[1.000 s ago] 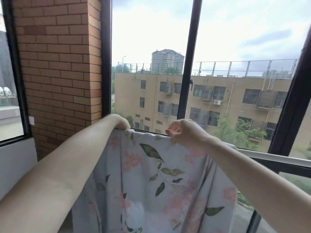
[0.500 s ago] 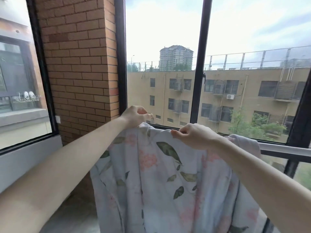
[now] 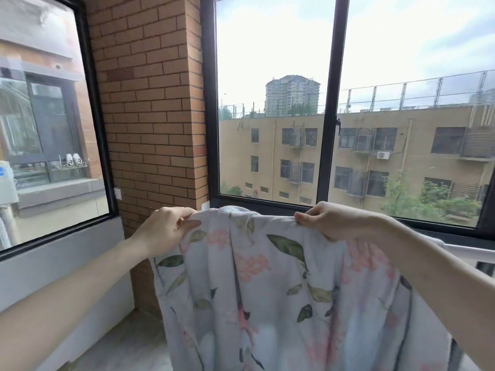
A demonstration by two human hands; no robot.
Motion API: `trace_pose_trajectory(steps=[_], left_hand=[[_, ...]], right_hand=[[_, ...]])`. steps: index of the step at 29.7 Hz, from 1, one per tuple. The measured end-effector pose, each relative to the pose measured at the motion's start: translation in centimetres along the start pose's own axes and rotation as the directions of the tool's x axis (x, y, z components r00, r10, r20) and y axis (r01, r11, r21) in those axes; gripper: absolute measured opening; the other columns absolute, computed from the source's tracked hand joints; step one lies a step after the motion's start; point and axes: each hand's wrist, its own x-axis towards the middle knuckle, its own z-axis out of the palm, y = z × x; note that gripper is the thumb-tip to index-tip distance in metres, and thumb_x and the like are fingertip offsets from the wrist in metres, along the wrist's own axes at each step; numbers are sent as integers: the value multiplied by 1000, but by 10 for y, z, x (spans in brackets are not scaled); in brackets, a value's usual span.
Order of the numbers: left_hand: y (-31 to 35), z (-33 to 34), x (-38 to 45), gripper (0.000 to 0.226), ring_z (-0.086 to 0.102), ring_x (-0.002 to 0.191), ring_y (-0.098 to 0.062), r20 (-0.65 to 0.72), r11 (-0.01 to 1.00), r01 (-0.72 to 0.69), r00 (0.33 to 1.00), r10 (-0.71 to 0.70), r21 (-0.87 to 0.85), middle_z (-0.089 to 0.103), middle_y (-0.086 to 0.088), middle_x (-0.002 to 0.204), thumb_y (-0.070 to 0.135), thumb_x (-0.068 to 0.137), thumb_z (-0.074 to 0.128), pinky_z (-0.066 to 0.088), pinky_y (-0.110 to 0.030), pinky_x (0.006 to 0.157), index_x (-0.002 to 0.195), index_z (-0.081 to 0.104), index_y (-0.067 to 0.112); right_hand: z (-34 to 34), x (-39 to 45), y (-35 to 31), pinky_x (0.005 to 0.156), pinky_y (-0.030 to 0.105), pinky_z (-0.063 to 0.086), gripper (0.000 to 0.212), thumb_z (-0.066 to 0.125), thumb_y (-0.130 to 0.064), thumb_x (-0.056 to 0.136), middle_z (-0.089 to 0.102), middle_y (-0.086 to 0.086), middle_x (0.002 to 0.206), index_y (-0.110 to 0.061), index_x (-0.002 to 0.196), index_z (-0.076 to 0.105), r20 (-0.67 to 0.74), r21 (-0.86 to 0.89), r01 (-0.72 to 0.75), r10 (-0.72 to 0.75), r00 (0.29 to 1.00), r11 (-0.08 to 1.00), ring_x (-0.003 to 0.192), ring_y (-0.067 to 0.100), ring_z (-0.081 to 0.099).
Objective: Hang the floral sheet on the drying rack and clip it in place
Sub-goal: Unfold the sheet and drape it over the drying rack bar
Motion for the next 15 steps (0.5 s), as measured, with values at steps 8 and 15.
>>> trace_pose_trajectory(steps=[8, 15], left_hand=[[2, -27, -9, 34, 71, 87, -14, -82, 969, -119, 987, 140, 219, 74, 24, 91, 52, 100, 46, 45, -28, 65, 98, 77, 37], [60, -108, 69, 23, 67, 80, -34, -355, 940, -1, 926, 130, 342, 72, -2, 82, 29, 103, 57, 35, -31, 61, 90, 75, 25]], right_hand=[[-9, -26, 7, 71, 34, 51, 54, 51, -68, 94, 79, 8, 89, -23, 89, 82, 81, 142, -38, 26, 996, 989, 65, 16, 61], [-18, -36, -9, 89, 35, 60, 57, 53, -73, 84, 80, 1, 100, -27, 101, 81, 223, 144, -111, 77, 972, 983, 93, 21, 77]])
